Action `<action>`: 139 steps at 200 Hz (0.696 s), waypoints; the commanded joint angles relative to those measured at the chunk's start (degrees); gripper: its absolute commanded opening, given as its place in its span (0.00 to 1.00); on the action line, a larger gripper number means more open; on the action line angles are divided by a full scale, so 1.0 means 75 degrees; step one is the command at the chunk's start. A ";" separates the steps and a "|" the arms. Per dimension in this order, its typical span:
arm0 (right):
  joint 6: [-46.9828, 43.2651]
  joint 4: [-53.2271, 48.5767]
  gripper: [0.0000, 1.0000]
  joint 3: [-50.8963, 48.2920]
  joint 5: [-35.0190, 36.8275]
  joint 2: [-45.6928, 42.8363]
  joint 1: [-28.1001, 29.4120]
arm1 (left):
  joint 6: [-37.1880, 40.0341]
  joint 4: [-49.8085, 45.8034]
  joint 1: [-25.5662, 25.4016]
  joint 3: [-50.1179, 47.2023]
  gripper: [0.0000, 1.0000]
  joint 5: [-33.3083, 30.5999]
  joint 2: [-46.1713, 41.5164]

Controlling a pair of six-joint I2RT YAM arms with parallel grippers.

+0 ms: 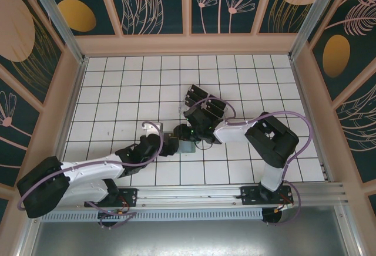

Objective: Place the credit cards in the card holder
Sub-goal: Flip over the card slot on the card holder.

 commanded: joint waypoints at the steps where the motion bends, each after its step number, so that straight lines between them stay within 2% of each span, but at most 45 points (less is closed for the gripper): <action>1: 0.0160 -0.0036 0.43 -0.0186 -0.0069 -0.0057 -0.0004 | 0.0354 0.0257 -0.0156 -0.0132 0.98 -0.0032 0.0164; 72: 0.0176 0.0059 0.43 -0.0175 -0.0180 -0.0035 -0.0017 | 0.0446 -0.0275 -0.0217 -0.0395 0.97 -0.0097 -0.0777; 139: 0.0226 0.0095 0.43 -0.0127 -0.0250 -0.0010 -0.0027 | 0.0826 -0.0066 -0.0226 -0.0240 0.95 0.0400 -0.0276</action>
